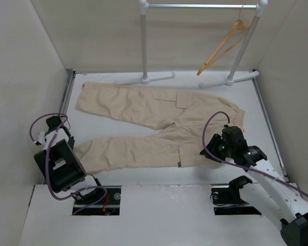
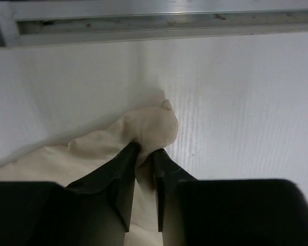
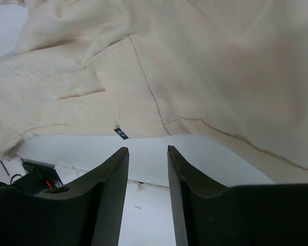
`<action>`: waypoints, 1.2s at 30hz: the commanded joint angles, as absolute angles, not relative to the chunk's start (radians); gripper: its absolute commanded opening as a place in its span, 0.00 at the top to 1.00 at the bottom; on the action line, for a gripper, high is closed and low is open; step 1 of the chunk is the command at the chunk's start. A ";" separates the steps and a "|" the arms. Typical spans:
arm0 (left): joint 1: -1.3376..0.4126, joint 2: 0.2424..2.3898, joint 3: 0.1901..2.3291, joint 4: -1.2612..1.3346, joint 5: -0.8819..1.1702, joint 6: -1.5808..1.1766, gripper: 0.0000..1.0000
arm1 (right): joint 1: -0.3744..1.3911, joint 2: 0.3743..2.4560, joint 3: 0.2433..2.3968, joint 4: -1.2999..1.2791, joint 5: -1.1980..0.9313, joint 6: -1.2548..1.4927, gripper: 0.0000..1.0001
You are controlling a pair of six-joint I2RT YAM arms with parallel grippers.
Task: Place the trousers on the hanger
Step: Flatten out the trousers at the center of the board.
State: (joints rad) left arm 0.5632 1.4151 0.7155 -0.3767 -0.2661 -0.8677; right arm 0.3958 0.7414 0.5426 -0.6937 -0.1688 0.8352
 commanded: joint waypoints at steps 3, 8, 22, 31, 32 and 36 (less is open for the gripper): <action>0.500 1.445 0.915 -0.360 -0.261 -0.812 0.95 | 0.380 0.719 0.555 -0.641 -0.140 0.853 0.50; 0.415 1.459 1.156 -0.419 -0.366 -0.759 0.96 | 0.325 0.726 0.568 -0.640 -0.103 0.853 0.45; 0.273 1.493 1.117 -0.439 -0.416 -0.755 0.44 | -0.068 1.001 0.730 -0.473 0.063 0.801 0.30; -0.094 1.281 0.867 -0.426 -0.353 -0.813 0.51 | -0.218 1.362 0.926 -0.379 0.230 0.769 0.30; -0.129 1.267 0.839 -0.422 -0.333 -0.822 0.53 | -0.231 1.412 0.955 -0.374 0.224 0.755 0.32; -0.226 1.206 0.724 -0.394 -0.301 -0.861 0.63 | -0.240 1.578 1.032 -0.364 0.172 0.739 0.47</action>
